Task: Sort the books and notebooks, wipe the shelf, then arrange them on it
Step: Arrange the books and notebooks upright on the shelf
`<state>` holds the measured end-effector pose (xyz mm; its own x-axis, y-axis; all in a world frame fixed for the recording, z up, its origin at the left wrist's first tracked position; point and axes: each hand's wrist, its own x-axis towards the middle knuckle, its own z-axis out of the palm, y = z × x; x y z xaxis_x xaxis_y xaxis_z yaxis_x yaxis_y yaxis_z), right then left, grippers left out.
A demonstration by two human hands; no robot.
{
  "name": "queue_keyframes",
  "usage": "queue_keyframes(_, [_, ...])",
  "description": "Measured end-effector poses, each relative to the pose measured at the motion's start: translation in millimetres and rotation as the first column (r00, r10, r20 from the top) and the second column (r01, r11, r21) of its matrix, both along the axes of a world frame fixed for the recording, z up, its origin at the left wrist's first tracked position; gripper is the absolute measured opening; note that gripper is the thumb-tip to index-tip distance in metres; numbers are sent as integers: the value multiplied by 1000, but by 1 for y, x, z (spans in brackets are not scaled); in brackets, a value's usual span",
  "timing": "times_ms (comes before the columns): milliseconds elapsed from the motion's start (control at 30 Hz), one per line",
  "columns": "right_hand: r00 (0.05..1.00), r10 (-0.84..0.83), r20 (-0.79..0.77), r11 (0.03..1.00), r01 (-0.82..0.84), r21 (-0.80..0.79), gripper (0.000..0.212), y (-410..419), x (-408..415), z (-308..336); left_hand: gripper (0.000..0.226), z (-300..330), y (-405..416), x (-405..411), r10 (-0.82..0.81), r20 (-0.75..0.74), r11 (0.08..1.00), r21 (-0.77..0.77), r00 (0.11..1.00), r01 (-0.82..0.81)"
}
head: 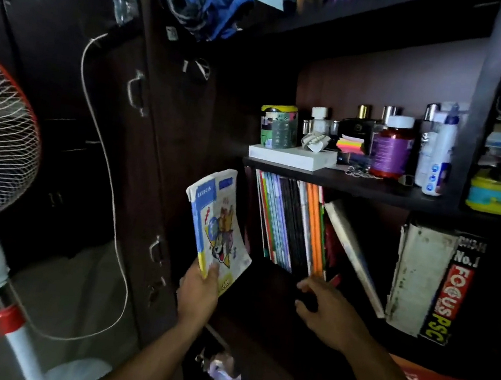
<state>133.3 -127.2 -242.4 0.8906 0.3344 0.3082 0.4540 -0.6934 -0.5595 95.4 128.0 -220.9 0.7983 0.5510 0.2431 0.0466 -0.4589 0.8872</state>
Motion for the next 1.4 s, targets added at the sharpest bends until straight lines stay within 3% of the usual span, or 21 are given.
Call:
queue_keyframes(67, [999, 1, -40, 988, -7, -155, 37, 2, -3, -3, 23, -1, 9, 11, -44, 11, 999, 18, 999, 44])
queue_keyframes(200, [999, -22, -38, 918, 5, -396, 67, 12, -4, 2, 24, -9, 14, 19, -69, 58, 998, -2, 996, 70])
queue_keyframes(333, [965, -18, -263, 741, -164, -651, 47, 39, 14, 51, 35, -12, 17, 20, -85, 43, 996, 37, 995, 84])
queue_keyframes(433, [994, 93, -49, 560, -93, -824, 42, 76, 38, 92, 36, -18, 18, 25, -77, 17, 994, 75, 997, 76])
queue_keyframes(533, [918, 311, 245, 404, 106, -909, 45, 120, 63, 125, 37, -24, 20, 30, -75, 20, 993, 90, 997, 73])
queue_keyframes(733, [846, 366, 388, 125, 369, -921, 55, 165, 100, 144, 40, -26, 21, 32, -57, 43, 987, 152, 997, 50])
queue_keyframes(900, [797, 414, 440, 181, 402, -898, 48, 151, 105, 141, 37, -25, 20, 31, -53, 44, 984, 173, 998, 44])
queue_keyframes(1067, [796, 412, 443, 3, 485, -874, 65, 132, 106, 137, 39, -23, 18, 27, -54, 50, 984, 174, 997, 45])
queue_keyframes(1133, [814, 376, 443, -19, 485, -874, 66, 138, 105, 134, 39, -24, 18, 27, -62, 52, 982, 181, 997, 52])
queue_keyframes(1300, [829, 308, 467, 82, 466, -881, 78, 138, 102, 130, 39, -28, 20, 29, -68, 25, 974, 220, 997, 60])
queue_keyframes(1400, [823, 265, 502, 212, 458, -863, 80, 129, 97, 123, 38, -27, 20, 31, -66, 12, 982, 176, 998, 63])
